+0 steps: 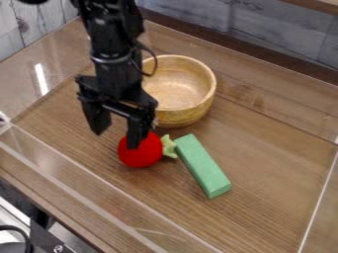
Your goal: Move the red fruit to the left
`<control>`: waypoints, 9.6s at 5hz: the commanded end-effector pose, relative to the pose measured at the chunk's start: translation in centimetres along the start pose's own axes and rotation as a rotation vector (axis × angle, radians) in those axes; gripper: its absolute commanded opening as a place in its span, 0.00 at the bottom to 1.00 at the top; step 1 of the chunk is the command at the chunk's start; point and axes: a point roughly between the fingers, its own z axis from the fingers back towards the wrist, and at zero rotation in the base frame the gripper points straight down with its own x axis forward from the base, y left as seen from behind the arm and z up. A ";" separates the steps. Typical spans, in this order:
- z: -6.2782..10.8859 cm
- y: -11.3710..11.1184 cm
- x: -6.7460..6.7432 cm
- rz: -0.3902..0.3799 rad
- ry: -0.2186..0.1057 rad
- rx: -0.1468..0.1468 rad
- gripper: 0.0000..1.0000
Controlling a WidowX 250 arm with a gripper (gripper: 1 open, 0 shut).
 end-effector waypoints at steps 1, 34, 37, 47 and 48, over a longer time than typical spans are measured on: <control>0.0 -1.2 -0.1 -0.013 -0.052 0.009 1.00; -3.6 19.1 11.5 0.058 -0.032 -0.342 1.00; 0.5 18.2 10.3 0.119 -0.056 -0.333 1.00; 9.8 13.9 9.2 -0.056 -0.153 -0.297 1.00; 10.7 12.6 10.0 -0.081 -0.153 -0.296 1.00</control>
